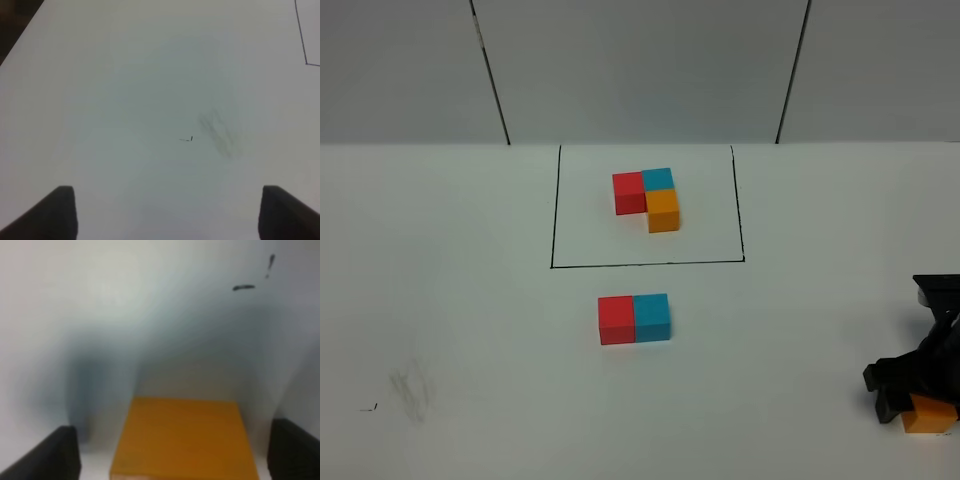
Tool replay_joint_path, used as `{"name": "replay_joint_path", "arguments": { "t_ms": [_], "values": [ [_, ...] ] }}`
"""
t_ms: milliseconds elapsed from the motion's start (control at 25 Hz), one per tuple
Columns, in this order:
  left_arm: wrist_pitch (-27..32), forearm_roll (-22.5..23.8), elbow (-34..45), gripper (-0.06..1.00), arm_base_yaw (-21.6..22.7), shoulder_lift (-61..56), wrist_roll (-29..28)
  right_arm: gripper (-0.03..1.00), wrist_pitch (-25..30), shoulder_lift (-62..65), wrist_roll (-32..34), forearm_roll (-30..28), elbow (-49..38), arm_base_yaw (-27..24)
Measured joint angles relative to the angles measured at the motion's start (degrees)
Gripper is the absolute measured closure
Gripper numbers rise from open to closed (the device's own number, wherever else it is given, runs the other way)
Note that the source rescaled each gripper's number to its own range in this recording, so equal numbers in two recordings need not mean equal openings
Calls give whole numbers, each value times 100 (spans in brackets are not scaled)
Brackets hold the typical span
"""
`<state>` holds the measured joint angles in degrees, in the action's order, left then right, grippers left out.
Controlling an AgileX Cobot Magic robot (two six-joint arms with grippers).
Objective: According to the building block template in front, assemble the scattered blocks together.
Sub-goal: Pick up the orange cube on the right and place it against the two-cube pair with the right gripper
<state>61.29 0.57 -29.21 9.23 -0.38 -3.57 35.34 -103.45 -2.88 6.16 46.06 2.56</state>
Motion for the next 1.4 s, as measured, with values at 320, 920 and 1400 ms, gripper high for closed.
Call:
{"name": "replay_joint_path", "arguments": {
  "t_ms": [320, 920, 1400],
  "values": [
    [0, 0, 0, -6, 0, 0, 0, 58, -39, -22, 0, -32, 0, 0],
    [0, 0, 0, -6, 0, 0, 3, 76, -82, -28, 0, -44, 0, 0],
    [0, 0, 0, -6, 0, 0, 3, 76, -179, -28, 0, 54, 0, 0]
  ]
}}
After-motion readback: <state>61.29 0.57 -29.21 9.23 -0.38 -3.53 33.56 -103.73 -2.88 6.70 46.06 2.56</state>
